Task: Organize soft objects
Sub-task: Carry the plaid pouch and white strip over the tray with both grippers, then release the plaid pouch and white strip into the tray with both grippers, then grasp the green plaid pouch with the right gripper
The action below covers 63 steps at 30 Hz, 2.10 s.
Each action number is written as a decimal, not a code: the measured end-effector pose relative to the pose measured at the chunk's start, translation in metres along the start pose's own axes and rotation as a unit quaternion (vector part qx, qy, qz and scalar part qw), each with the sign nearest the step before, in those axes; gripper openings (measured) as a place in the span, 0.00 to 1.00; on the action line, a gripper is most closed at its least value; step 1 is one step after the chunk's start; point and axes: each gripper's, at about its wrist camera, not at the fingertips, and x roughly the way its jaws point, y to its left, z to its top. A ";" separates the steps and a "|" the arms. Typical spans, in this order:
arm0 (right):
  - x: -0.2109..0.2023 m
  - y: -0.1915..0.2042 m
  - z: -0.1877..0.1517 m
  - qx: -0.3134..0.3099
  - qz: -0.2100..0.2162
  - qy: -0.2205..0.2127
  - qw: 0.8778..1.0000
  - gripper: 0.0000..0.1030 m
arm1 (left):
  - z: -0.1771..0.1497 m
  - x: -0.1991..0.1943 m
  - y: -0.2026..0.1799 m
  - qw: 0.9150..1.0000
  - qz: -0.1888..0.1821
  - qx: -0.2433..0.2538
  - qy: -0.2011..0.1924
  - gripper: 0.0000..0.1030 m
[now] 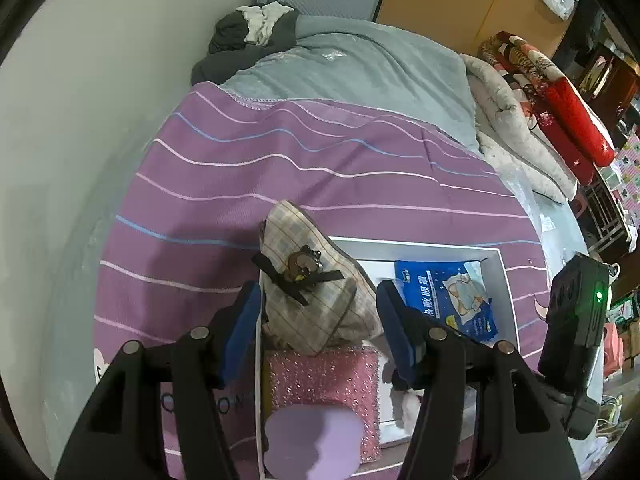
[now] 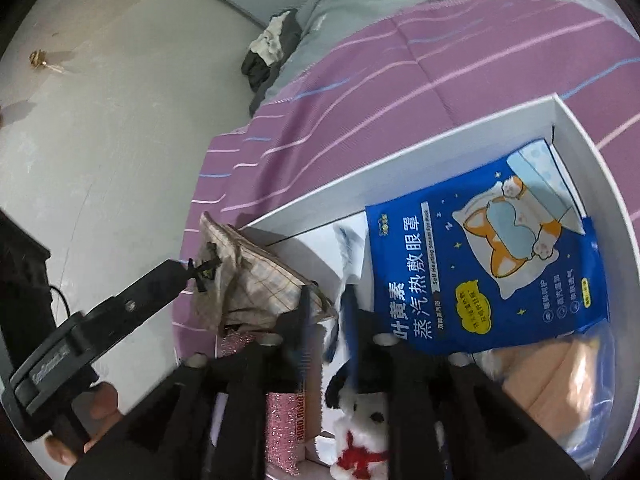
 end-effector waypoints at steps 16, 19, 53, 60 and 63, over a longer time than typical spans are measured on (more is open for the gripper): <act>-0.039 0.004 -0.008 -0.019 -0.051 -0.016 0.998 0.67 | -0.014 -0.009 -0.008 1.000 0.017 0.007 0.002 0.59; -0.051 0.001 -0.013 -0.012 -0.065 -0.019 0.998 0.67 | -0.018 -0.013 -0.008 1.000 0.021 0.008 0.003 0.59; -0.205 0.003 -0.141 -0.046 -0.154 0.021 0.987 0.67 | -0.149 -0.085 -0.061 0.995 -0.087 0.033 0.037 0.59; -0.232 -0.026 -0.168 -0.019 -0.196 0.031 0.980 0.67 | -0.173 -0.078 -0.079 0.991 -0.107 0.064 0.056 0.59; -0.233 -0.043 -0.178 -0.009 -0.221 0.038 0.975 0.67 | -0.181 -0.073 -0.085 0.989 -0.111 0.075 0.061 0.59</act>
